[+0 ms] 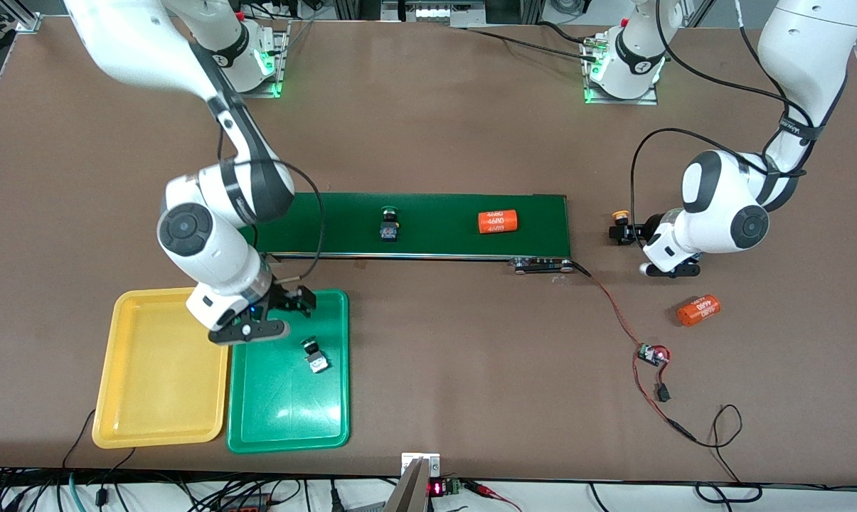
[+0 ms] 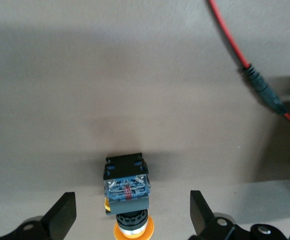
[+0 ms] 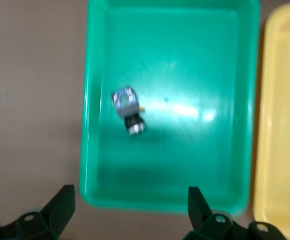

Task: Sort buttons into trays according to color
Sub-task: 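Grasp a belt button with the right gripper while the left gripper places another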

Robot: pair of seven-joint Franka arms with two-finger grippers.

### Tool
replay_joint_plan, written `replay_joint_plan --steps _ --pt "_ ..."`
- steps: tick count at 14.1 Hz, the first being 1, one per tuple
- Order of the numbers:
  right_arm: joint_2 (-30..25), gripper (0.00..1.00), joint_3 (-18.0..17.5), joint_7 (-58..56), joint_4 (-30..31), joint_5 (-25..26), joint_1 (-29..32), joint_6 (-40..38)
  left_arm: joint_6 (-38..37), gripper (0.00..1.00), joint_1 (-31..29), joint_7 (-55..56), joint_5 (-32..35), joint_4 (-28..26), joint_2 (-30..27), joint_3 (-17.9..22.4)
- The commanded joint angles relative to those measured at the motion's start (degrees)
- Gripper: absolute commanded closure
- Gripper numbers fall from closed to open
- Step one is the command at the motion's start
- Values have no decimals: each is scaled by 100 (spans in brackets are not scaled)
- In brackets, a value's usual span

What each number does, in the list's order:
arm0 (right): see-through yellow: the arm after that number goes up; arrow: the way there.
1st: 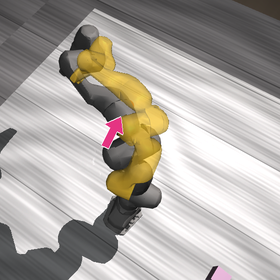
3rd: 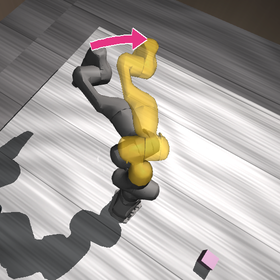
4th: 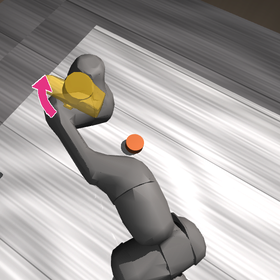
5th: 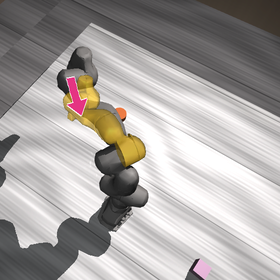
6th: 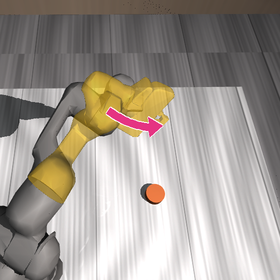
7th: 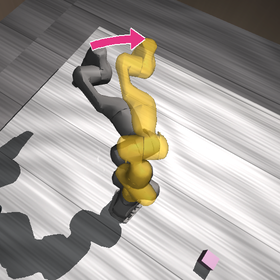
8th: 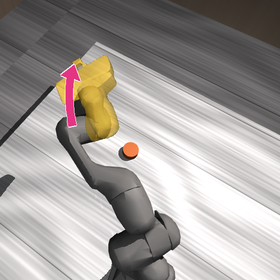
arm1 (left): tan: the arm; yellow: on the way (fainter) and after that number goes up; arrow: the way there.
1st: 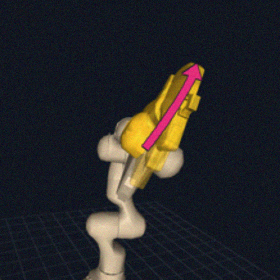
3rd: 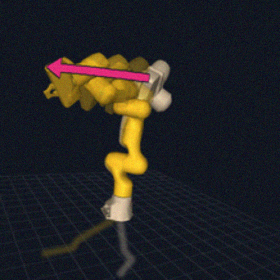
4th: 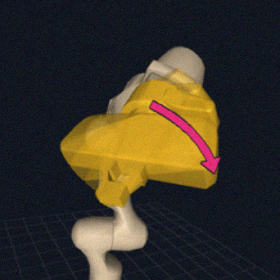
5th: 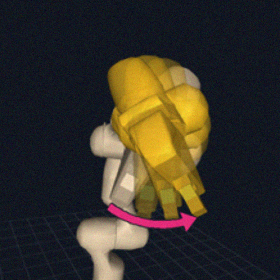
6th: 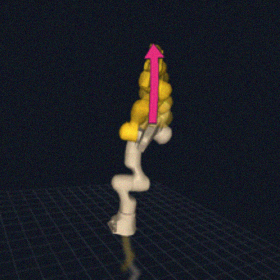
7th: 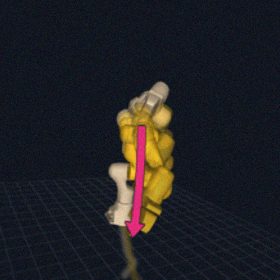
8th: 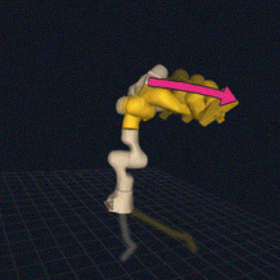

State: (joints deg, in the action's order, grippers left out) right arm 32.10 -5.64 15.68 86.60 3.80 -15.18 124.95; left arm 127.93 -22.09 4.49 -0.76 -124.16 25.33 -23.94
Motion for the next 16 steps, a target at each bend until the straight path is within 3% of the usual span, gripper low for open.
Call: replay_joint_plan --steps 1,3,4,5,9,11,13,16 --pt "-1071 0 -59 181 1092 -63 15 -436 48 0 47 69 -117 -117 -37 30" --pt "-1555 0 -183 416 1743 -299 24 -454 40 13 56 0 -117 -169 -29 30" --pt "-1801 0 -200 540 2094 -371 -2 -446 13 35 56 -36 -109 -187 -37 21" --pt "-2030 0 -200 654 2419 -371 -107 -437 13 47 73 -36 -109 -187 -20 30" --pt "-2839 0 -235 1393 3835 -520 -424 255 22 83 100 -54 -91 -178 -28 21" --pt "-2928 0 -235 1839 4346 -530 -704 931 -31 91 100 -237 -82 -135 -124 21" --pt "-2692 0 -227 2358 4374 -521 -1038 1319 -161 94 100 -300 -73 -99 -414 4" --pt "-2568 0 -227 2527 4356 -530 -1092 1532 -1065 94 240 -779 -125 435 -678 -110"
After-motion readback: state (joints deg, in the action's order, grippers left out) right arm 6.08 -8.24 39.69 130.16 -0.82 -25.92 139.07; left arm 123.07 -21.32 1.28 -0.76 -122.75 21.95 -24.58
